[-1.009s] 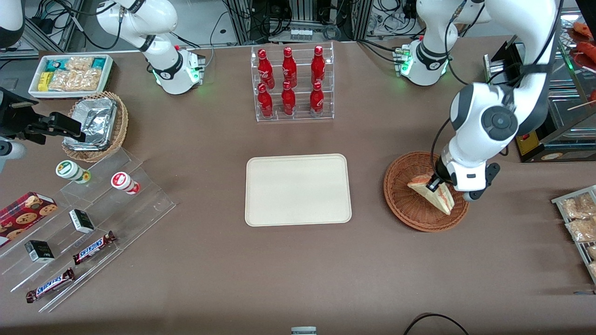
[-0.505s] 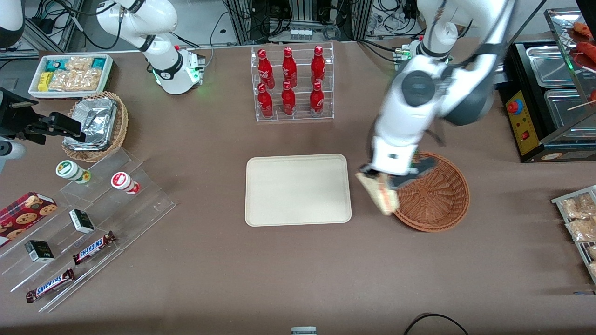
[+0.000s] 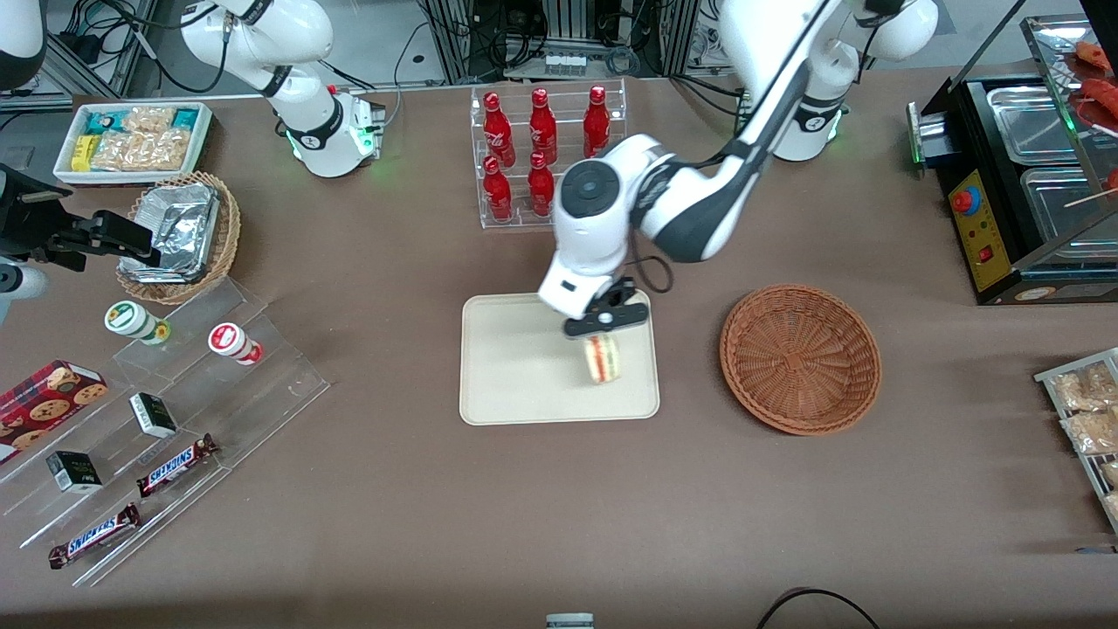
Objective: Place sandwich from basket to tray
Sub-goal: 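Carry the sandwich with the left gripper over the cream tray and lower it, then open the left gripper to release the sandwich onto the tray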
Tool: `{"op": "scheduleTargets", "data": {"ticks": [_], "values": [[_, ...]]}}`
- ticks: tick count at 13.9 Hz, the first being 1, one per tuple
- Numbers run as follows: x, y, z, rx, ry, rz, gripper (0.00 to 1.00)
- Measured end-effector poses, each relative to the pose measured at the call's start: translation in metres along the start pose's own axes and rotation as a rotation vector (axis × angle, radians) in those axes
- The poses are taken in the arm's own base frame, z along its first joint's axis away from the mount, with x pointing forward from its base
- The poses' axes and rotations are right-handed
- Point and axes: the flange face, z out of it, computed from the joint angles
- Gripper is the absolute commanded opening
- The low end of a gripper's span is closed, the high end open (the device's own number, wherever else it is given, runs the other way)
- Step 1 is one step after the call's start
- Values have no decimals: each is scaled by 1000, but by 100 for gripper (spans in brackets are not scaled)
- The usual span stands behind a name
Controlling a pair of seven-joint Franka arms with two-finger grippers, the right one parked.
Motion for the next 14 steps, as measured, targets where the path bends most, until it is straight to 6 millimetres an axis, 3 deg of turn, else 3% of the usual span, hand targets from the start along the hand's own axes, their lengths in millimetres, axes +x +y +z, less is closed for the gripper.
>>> {"op": "scheduleTargets", "data": {"ticks": [5,9,10,11,12,14], "values": [[-17,49,64,-9,2,93,0],[-16,52,82,11,5,155,0],[-15,51,84,14,4,164,7],[-15,51,86,16,2,167,63],[-15,51,87,17,2,166,99],[-12,50,85,14,6,160,100]]}}
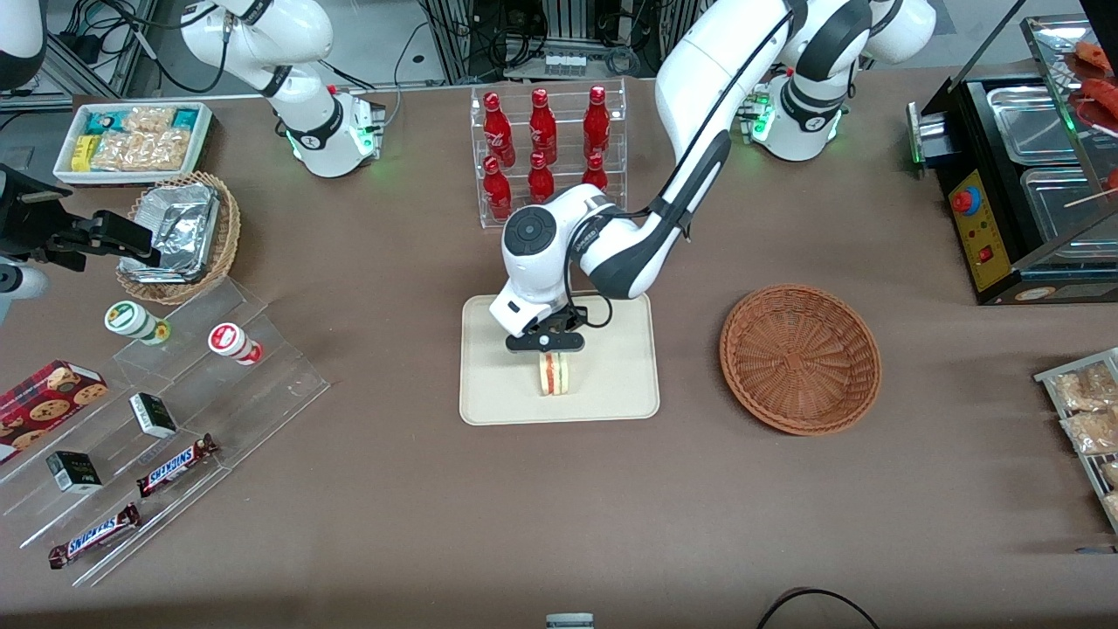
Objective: Place sandwich from basket to tray
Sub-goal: 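Open the left gripper to release the sandwich onto the tray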
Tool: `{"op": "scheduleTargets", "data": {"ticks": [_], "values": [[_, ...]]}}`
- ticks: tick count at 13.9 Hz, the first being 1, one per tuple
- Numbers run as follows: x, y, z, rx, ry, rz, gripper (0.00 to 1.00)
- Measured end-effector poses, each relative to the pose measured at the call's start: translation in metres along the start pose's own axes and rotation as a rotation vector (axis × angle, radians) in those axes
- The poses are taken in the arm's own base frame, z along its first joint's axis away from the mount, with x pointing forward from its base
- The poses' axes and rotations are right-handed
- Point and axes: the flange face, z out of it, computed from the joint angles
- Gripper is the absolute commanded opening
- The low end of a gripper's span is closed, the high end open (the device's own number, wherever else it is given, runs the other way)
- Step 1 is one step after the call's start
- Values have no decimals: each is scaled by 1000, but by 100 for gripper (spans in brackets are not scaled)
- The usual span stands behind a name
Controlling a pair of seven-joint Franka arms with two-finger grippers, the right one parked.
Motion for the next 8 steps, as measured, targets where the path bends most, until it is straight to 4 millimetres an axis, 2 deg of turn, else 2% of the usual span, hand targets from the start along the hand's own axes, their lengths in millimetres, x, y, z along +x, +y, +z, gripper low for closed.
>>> {"op": "scheduleTargets", "data": {"ticks": [3,5,8], "values": [[6,2,-11,-15,17,-11,100],[10,4,-26,-35,34,-17,100],[19,-4,-80,-62,63,-58,100]]}}
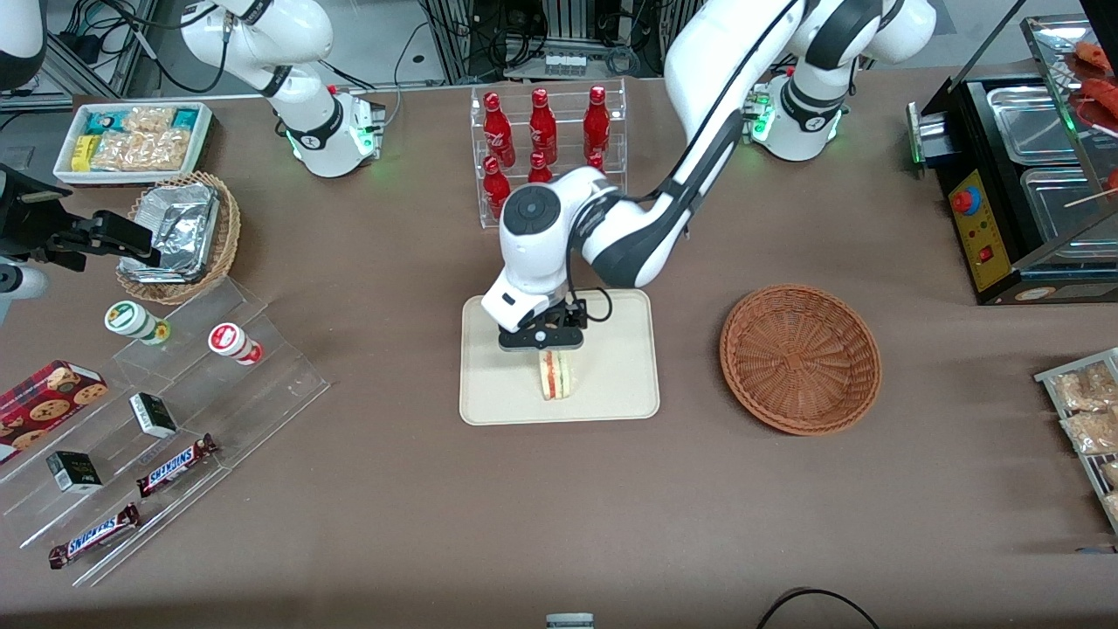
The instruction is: Place sandwich from basket to tray
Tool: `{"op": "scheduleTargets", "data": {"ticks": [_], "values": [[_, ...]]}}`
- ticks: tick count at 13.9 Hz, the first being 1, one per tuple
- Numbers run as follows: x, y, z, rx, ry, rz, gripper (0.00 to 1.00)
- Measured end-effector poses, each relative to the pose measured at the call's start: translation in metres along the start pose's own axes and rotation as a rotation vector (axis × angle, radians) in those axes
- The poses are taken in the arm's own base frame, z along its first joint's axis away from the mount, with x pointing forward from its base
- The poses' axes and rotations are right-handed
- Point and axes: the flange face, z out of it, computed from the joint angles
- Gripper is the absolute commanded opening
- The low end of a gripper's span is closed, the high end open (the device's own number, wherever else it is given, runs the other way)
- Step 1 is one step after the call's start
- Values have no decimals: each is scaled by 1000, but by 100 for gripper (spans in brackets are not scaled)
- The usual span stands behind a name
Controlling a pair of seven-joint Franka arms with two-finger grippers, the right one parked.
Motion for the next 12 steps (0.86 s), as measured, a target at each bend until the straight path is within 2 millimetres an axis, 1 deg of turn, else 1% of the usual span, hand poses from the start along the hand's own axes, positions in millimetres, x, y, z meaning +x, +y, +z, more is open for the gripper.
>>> {"op": "scheduleTargets", "data": {"ticks": [2,3,4,6,8,10,12], "values": [[11,-12,-46,-1,15,-74,100],[19,-24,-70,4,27,-111,100],[27,-37,-92,14,33,-140,100],[45,-73,-128,40,38,-197,100],[63,-119,-155,51,43,-260,100],[74,-172,-176,72,38,-289,100],[85,-237,-196,108,10,-260,100]]}}
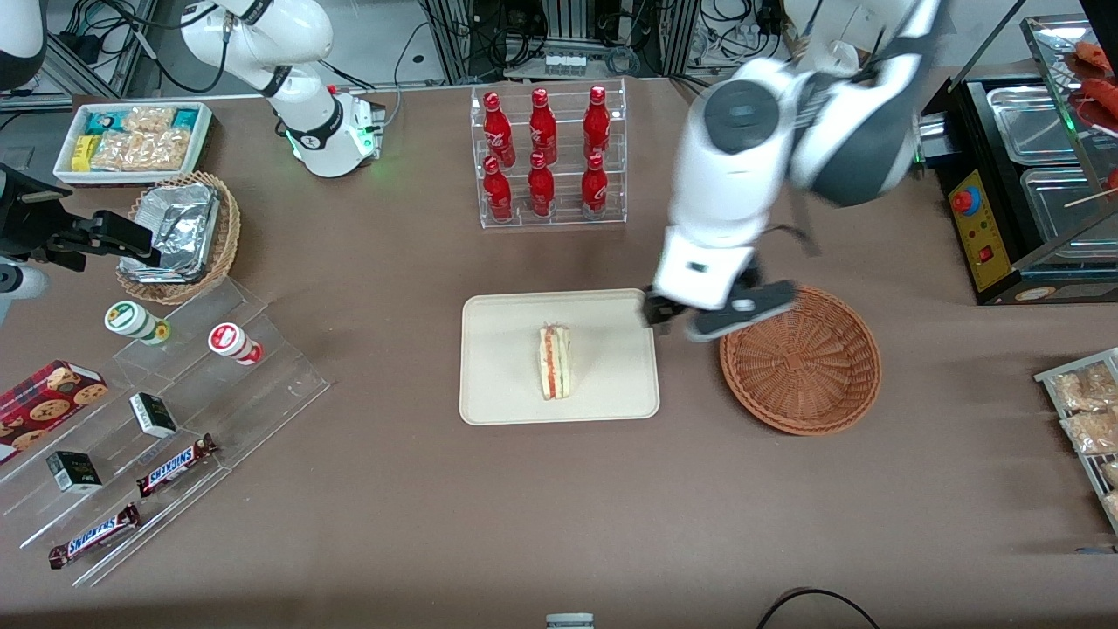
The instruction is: Place sandwich from basket to tray
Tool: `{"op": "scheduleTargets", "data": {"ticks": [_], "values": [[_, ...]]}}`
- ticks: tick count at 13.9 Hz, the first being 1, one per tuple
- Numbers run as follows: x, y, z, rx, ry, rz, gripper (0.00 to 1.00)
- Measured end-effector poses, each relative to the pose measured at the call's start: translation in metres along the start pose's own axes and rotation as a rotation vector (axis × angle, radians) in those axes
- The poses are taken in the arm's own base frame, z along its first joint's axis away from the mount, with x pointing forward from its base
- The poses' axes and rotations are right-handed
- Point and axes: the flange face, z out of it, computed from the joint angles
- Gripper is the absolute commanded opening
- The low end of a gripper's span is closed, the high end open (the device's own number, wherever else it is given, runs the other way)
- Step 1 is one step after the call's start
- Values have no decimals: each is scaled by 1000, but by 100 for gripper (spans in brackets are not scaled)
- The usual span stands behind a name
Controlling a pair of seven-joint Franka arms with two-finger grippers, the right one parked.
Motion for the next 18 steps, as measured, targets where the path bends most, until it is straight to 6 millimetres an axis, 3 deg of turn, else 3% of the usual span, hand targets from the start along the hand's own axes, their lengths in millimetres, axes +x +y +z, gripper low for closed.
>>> {"op": "scheduleTargets", "data": {"ticks": [2,4,12,14,18], "values": [[28,-63,-12,36,-33,45,100],[49,-111,-21,43,-60,90,100],[86,-259,-63,-46,-138,262,100],[90,-272,-63,-50,-135,269,100],[107,-257,-56,-51,-134,285,100]]}}
